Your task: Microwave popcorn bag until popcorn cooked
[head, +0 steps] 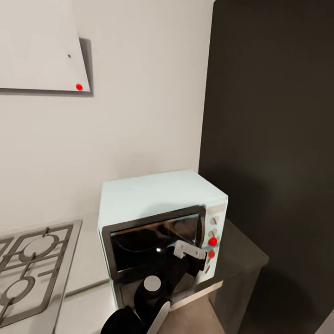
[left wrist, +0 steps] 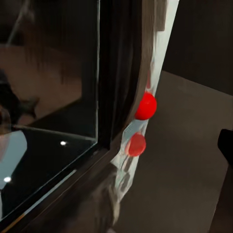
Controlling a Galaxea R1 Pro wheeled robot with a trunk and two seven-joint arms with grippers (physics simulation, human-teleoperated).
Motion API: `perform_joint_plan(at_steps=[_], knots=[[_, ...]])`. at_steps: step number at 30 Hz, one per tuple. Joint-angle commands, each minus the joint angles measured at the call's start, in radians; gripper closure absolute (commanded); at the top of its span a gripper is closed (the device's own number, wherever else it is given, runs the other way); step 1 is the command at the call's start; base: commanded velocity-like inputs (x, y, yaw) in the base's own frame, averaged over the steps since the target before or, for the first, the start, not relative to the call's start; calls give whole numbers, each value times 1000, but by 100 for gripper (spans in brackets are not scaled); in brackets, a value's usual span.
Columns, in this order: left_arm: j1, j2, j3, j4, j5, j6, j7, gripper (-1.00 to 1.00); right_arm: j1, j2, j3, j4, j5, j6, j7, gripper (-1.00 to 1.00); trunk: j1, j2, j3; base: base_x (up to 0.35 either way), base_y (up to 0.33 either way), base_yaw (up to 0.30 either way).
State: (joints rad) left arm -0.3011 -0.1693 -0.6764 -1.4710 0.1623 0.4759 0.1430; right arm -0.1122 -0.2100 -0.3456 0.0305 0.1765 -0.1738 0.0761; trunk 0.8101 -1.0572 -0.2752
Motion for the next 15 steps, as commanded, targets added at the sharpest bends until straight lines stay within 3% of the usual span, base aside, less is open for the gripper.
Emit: perform_joint_plan(at_steps=[1,15], knots=[[-1,0,-2,-1,10,4,10,-100,-1,-1,-9,3,9,-6,2,-100,0,-1,-1,102,0,0],[-1,0,-2,-1,10,4,10,-100,-1,0,-9,3,9,-7,2,-100,0,-1,-1,83,0,0]])
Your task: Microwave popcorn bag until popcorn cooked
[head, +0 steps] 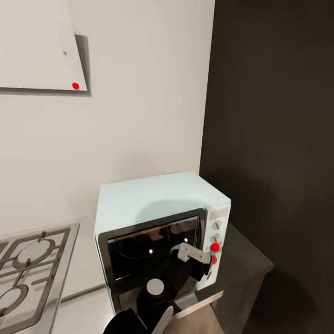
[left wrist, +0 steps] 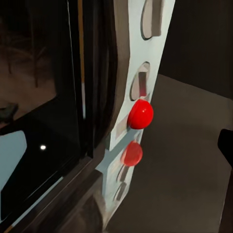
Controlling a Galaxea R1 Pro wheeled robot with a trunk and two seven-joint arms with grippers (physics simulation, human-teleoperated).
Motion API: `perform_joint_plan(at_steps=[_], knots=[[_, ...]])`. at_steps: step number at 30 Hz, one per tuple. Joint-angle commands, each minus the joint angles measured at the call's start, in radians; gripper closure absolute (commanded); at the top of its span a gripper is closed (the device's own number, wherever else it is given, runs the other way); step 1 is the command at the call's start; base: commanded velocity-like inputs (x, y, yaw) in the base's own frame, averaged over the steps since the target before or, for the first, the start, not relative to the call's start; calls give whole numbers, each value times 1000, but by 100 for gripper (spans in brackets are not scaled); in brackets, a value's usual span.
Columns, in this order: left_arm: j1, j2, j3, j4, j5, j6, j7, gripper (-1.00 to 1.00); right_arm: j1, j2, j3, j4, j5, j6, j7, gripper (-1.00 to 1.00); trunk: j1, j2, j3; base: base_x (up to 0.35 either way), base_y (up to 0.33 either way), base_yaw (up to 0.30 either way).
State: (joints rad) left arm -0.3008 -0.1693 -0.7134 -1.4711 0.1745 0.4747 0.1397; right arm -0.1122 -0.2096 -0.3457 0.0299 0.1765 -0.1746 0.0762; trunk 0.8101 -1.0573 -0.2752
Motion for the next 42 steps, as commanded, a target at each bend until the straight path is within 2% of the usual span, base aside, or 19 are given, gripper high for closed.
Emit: perform_joint_plan(at_steps=[1,3,5,6,8,34,37,39,40,41,42], knots=[[-1,1,36,-1,-3,5,14,-100,-1,-1,-9,3,9,-6,2,-100,0,-1,-1,9,0,0],[-1,0,37,-2,-1,6,32,-100,-1,-1,-9,3,9,-6,2,-100,0,-1,-1,-103,0,0],[-1,-1,33,-3,3,5,107,-100,-1,-1,-9,3,9,-6,2,-100,0,-1,-1,-269,0,0],[-1,-2,28,-3,5,5,164,-100,-1,-1,-9,3,9,-6,2,-100,0,-1,-1,-328,0,0],[-1,-2,26,-3,6,5,187,-100,-1,-2,-9,3,9,-6,2,-100,0,-1,-1,-338,0,0],[-1,-5,25,7,10,7,199,-100,-1,-2,-8,4,12,-6,3,-100,0,-1,-1,-345,0,0],[-1,-5,25,32,61,10,198,-100,-1,-1,-7,4,12,-5,4,-100,0,-1,-1,-344,0,0],[-1,-5,25,106,146,15,192,-100,-1,-1,-6,4,12,-4,4,-100,0,-1,-1,-297,0,0],[-1,-4,25,141,167,14,191,-100,-1,-1,-6,4,12,-4,4,-100,0,-1,-1,-268,0,0],[-1,-4,26,231,215,10,190,-100,-1,-1,-6,4,13,-3,4,-100,0,-1,-1,-241,0,0],[-1,-4,27,274,242,9,189,-100,-1,-1,-6,4,13,-3,4,-100,0,-1,-1,-201,0,0]])
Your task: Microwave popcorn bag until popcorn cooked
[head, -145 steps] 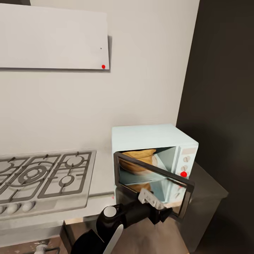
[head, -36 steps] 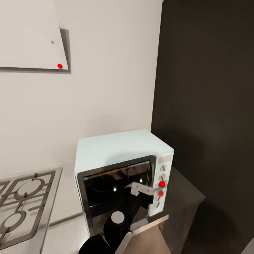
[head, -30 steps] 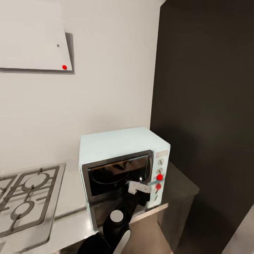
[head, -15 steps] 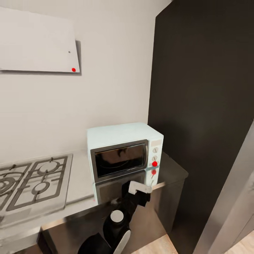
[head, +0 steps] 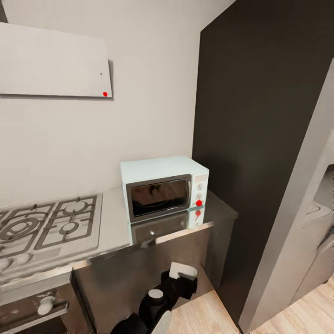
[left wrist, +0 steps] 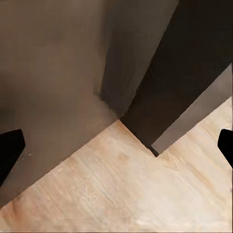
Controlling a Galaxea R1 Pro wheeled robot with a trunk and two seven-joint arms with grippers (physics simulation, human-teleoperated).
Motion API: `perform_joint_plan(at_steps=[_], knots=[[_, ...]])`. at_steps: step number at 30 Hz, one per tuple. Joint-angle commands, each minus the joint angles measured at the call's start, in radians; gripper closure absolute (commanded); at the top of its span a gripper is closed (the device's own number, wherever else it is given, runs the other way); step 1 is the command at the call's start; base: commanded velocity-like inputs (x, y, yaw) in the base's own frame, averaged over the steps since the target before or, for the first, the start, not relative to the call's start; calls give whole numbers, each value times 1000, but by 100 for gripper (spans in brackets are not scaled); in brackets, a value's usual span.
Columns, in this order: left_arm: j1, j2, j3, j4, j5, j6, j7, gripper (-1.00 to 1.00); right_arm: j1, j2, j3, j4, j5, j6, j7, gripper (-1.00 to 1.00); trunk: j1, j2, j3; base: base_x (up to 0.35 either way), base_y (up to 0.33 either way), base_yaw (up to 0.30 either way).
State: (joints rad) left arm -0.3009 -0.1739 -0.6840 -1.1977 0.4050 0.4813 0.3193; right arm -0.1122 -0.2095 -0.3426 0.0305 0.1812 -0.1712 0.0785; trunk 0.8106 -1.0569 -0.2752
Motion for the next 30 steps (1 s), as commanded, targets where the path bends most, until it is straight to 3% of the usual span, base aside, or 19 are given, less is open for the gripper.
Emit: perform_joint_plan(at_steps=[1,4,8,10,12,14,17,20,23,25,28,30], knots=[[-1,2,3,101,82,-2,8,-100,-1,-1,-8,3,8,-6,1,-100,0,-1,-1,-69,0,0],[-1,6,5,220,141,-2,10,-100,-1,-1,-7,3,8,-6,1,-100,0,-1,-1,-29,0,0],[-1,4,5,376,162,-15,11,-100,-1,-1,-7,3,8,-7,1,-100,0,-1,-1,-84,0,0],[-1,0,2,528,204,-85,9,-100,-1,-1,-8,3,8,-7,1,-100,0,-1,-1,-159,0,0],[-1,0,2,635,271,-139,9,-100,-1,-1,-7,3,8,-7,1,-100,0,-1,-1,-195,0,0],[-1,0,2,767,367,-207,6,-100,-1,0,-4,3,9,-6,1,-100,0,-1,-1,-277,0,0],[-1,-1,2,927,457,-294,-6,-100,-1,-2,0,2,13,-3,2,-100,0,-1,-1,-323,0,0],[0,-1,3,1053,481,-325,-56,-100,-1,-5,3,-1,40,-1,2,-100,0,-1,-1,-342,0,0],[11,-1,4,1166,487,-330,-180,-100,-1,-1,-2,-14,140,4,3,-100,0,-1,-1,-346,0,0],[16,3,5,1181,489,-335,-217,-100,-1,8,-3,-16,179,4,2,-100,0,-1,-1,-346,0,0],[24,24,6,1187,488,-340,-233,-100,-1,24,-2,-17,199,-2,-2,-100,0,-1,-1,-344,0,0],[31,31,6,1190,488,-380,-235,-100,-1,26,1,-16,201,-4,-2,-100,0,-1,-1,-194,0,0]])
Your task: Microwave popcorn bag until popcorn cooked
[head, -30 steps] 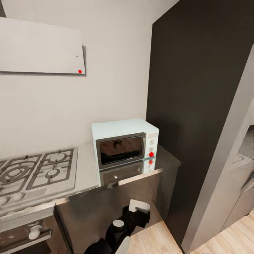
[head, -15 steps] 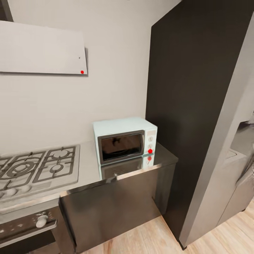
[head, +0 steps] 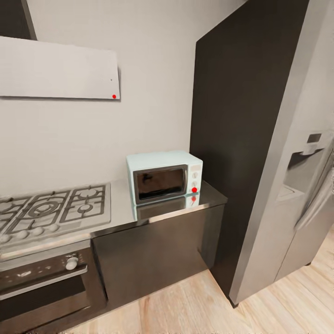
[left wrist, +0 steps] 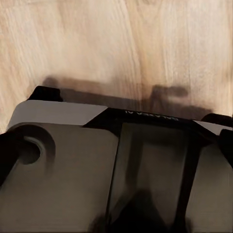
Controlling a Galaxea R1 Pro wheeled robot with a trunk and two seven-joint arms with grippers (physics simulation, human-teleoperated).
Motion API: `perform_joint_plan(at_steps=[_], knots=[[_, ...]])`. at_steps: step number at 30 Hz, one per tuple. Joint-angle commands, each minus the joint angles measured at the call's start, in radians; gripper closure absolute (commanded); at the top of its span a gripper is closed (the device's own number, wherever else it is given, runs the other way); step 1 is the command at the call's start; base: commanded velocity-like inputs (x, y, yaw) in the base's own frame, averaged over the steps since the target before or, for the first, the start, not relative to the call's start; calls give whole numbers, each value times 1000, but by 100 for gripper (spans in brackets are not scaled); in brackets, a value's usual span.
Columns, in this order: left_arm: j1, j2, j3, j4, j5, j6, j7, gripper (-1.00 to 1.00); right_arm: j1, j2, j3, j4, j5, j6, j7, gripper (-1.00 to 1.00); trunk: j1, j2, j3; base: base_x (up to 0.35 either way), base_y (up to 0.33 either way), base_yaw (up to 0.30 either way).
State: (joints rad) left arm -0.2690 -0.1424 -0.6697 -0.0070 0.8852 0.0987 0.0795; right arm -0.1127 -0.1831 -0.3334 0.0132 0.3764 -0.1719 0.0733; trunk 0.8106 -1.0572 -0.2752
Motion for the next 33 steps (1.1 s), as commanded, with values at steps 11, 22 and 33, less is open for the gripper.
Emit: perform_joint_plan(at_steps=[11,22,33], knots=[[34,20,-8,5,9,-134,3,-100,-1,7,-12,8,4,3,6,-100,0,-1,-1,-17,0,62],[34,21,-9,5,9,-135,3,-100,-1,7,-12,8,3,6,-5,-100,0,-1,-1,0,0,273],[34,21,-8,5,9,-141,3,-100,-1,7,-11,8,2,6,-16,-100,0,-1,-1,0,0,278]])
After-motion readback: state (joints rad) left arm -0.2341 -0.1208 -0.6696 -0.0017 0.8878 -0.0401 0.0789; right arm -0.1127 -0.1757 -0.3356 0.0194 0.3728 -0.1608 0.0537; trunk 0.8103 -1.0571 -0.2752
